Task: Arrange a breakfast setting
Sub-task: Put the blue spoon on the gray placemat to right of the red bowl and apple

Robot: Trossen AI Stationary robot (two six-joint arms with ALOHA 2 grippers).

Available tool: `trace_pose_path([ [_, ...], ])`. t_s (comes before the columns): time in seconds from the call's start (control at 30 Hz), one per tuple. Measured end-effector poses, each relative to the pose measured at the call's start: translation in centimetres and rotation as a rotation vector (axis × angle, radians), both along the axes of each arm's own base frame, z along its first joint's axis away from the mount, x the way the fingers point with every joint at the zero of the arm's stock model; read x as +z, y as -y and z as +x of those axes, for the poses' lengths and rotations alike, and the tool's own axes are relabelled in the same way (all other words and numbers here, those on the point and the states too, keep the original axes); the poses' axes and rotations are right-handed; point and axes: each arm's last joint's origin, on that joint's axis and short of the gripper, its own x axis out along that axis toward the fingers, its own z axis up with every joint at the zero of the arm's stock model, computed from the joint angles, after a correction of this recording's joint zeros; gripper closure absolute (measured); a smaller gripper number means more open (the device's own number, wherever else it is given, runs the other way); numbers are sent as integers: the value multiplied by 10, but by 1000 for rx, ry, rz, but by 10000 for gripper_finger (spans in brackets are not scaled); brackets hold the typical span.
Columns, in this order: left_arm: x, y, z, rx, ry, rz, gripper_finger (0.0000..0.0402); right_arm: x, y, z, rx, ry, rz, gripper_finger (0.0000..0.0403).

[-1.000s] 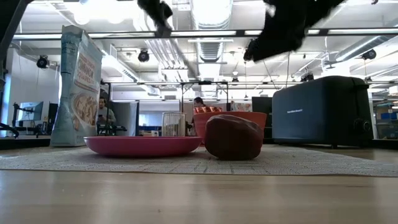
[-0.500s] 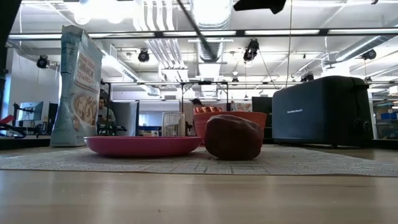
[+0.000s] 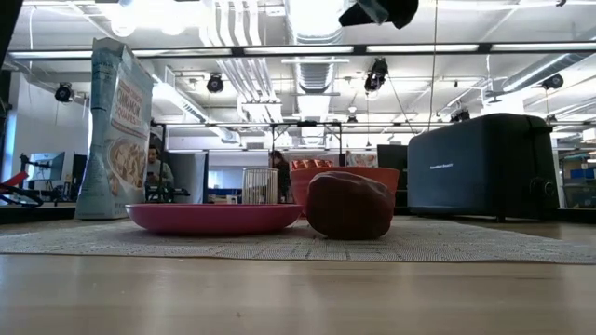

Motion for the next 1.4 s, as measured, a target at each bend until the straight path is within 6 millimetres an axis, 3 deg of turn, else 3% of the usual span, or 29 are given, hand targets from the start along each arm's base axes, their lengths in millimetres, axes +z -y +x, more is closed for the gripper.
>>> trace_pose_path([
  [0.23, -5, 1, 2, 25, -29, -19, 402, -3, 0, 1, 3, -18, -2, 159],
  [0.63, -16, 2, 8, -14, -54, -58, 401, -2, -1, 0, 14, -15, 26, 319],
  [0.8, -15, 3, 10, -22, -20, -56, 402, -2, -1, 0, 6, -15, 51, 363],
  [1.23, -14, 3, 12, -38, 4, -49, 402, -2, -1, 0, 14, -14, 56, 327],
  [1.4, -13, 3, 12, -39, 5, -49, 402, -2, -1, 0, 15, -14, 56, 332],
])
